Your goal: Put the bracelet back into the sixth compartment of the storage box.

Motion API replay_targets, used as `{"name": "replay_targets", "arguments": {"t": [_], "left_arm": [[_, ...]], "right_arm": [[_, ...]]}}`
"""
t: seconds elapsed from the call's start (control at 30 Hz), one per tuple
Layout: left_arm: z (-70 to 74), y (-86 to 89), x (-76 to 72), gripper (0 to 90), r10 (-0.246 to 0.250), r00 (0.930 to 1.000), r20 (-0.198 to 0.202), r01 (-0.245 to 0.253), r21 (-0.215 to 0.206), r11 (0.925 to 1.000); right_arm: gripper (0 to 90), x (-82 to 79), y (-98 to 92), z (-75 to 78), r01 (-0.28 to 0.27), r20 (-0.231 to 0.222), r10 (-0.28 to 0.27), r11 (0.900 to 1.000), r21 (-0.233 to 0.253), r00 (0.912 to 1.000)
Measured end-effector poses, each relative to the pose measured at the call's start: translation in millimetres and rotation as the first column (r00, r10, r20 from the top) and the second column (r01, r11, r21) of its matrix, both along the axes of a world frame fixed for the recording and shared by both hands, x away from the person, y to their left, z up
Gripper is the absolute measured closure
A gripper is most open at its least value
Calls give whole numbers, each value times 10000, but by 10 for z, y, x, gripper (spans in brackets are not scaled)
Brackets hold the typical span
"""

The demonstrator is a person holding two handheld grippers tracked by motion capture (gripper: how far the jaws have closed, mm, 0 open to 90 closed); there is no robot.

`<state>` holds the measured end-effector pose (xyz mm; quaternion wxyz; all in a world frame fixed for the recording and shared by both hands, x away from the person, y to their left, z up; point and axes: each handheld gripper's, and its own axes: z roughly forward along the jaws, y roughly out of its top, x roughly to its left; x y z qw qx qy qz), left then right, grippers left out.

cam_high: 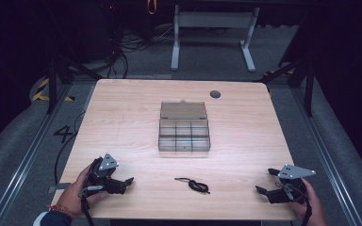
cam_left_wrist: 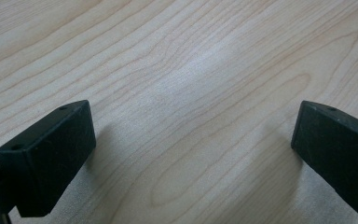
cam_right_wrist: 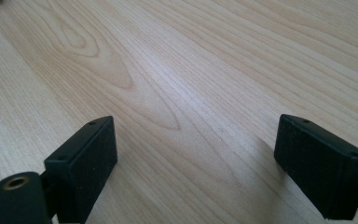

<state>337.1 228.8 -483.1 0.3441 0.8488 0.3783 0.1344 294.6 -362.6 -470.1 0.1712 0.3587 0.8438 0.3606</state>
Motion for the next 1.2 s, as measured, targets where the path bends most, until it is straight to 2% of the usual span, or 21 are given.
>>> {"name": "replay_targets", "arguments": {"t": [0.53,0.67,0.77,0.83,1.0,1.17,1.2], "left_arm": [[0,-3,-15,3,168,9998,79,-168,18,9999],[1,-2,-16,3,176,9998,47,-176,16,9998],[3,1,-18,3,158,9999,63,-159,53,9999],[3,1,-17,3,158,9999,64,-158,54,9999],[3,1,-22,3,191,9998,63,-191,59,9998],[3,1,-21,3,194,9998,64,-195,54,9998],[3,1,-21,3,194,9998,62,-194,55,9998]], "right_arm": [[118,20,21,9,44,-87,-45,9999,-103,10000],[118,15,15,29,-62,-258,55,9996,-275,9997],[123,8,33,71,-296,-629,256,9975,-641,9977],[133,-6,61,104,-390,-859,310,9948,-937,9958],[147,11,150,153,-367,-961,221,9875,-1532,9951],[172,99,206,193,-955,-1307,719,9783,-1839,9888],[175,110,244,212,-1525,-1385,1275,9702,-1883,9821]]}}
